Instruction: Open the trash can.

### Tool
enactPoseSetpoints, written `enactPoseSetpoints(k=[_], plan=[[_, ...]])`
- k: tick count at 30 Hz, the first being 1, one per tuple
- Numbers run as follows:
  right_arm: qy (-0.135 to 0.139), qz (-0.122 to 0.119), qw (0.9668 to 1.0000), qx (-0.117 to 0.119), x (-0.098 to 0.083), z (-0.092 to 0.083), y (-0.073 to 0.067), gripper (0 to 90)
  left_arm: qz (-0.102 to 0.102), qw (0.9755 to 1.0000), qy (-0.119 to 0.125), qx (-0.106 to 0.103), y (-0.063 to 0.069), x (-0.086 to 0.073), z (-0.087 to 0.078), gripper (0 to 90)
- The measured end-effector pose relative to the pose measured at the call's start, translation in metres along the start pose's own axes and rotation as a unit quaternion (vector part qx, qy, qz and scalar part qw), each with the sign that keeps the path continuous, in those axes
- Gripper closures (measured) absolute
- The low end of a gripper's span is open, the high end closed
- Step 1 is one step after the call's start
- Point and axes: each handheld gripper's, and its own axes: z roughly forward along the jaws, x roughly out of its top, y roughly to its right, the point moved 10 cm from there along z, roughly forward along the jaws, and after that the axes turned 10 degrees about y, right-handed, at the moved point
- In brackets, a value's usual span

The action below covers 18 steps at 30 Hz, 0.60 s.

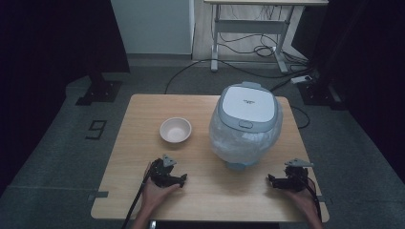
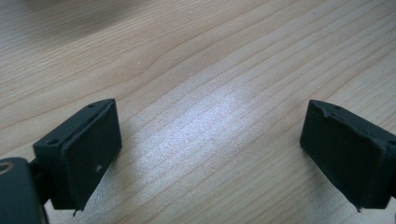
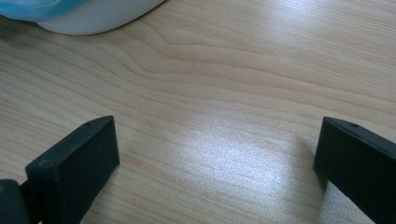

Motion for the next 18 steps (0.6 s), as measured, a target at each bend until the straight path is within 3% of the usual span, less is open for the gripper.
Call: enactPoseSetpoints(k=[13,18], plan=[[0.002,0.004,1.0000,-0.004,-0.0004,-0.0016,0.0001,1.4,-0.005,1.0000,0.002,0.008,-0.0014,0.0002,-0.0004,5.6],[0.009,0.019,0.9995,-0.025,-0.0013,-0.0091,0.0042,13.4,-0.008,0.9999,0.003,0.012,-0.0027,0.0005,-0.0004,6.0]])
